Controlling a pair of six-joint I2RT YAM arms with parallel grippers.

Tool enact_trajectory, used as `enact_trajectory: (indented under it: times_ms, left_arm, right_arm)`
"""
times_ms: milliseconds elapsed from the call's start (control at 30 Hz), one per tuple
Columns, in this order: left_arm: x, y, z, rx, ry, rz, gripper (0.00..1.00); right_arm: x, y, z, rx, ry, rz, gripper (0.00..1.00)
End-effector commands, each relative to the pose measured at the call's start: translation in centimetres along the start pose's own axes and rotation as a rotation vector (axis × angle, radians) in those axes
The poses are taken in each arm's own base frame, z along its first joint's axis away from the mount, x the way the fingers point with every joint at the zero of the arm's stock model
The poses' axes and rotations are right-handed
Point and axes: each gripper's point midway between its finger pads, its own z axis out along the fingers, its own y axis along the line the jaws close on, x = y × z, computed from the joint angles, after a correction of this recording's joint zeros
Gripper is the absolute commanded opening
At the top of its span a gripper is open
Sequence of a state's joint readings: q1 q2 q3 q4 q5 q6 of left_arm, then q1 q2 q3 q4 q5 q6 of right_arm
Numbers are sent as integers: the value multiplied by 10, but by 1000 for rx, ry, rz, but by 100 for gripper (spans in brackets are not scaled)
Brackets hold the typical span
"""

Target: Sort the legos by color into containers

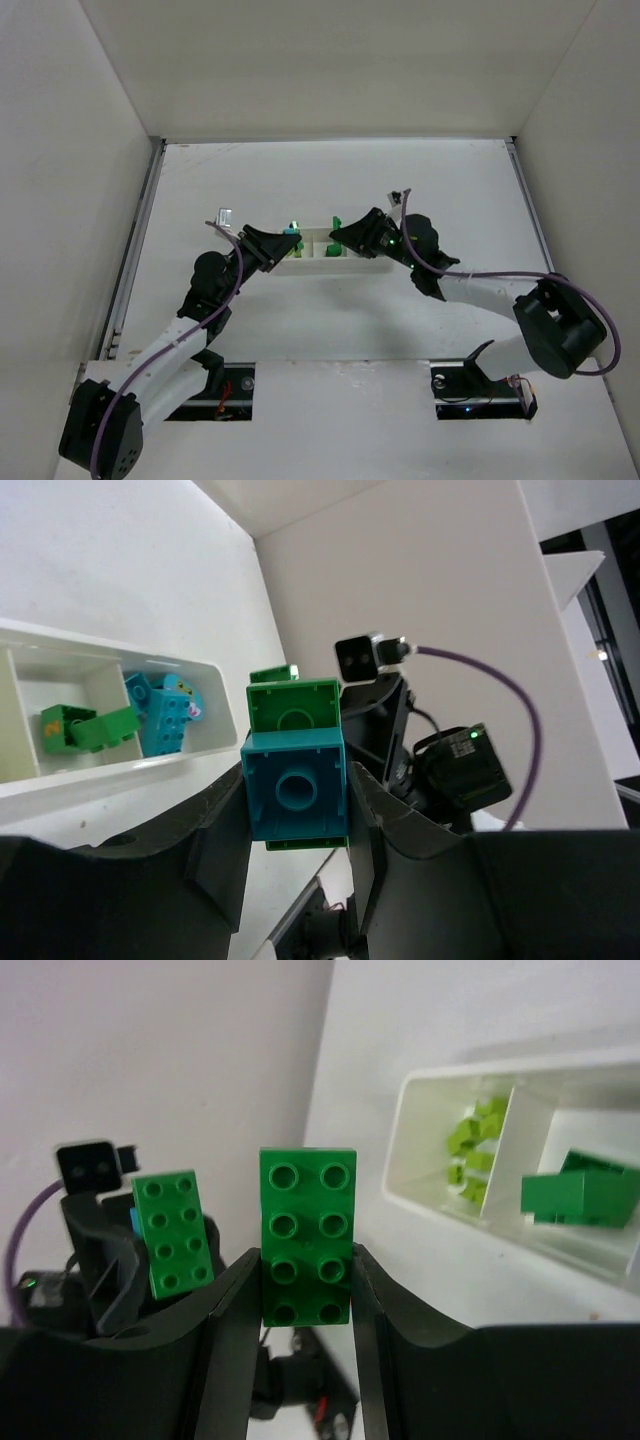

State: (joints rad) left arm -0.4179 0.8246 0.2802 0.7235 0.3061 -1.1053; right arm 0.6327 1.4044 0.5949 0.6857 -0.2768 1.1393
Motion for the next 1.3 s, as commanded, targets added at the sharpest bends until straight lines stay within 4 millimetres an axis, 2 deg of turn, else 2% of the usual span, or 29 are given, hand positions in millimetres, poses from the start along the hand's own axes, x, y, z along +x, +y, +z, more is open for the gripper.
enact_trajectory:
  times_ms: [0, 200, 533, 767, 867, 1067, 1267]
  left_arm:
    - [-8, -10, 0, 18, -14, 61, 25]
    - [-8, -4, -1, 5, -17, 77, 26]
    - [-14, 1, -1, -4, -35, 82, 27]
    - [-13, 5, -2, -8, -34, 80, 28]
    - [-12, 6, -2, -7, -33, 76, 28]
    - [-13, 6, -2, -8, -31, 75, 28]
    - [-13, 5, -1, -6, -30, 73, 28]
  right_arm:
    - [-12, -8, 18, 149, -24, -172, 33]
    - [3, -21, 39, 264, 71, -222, 34]
    - [35, -31, 55, 230, 173, -59, 36]
    - [29, -30, 56, 172, 165, 73, 39]
    - [26, -37, 56, 181, 155, 103, 40]
    - [27, -47, 56, 190, 149, 131, 42]
    - [25, -46, 58, 188, 146, 134, 48]
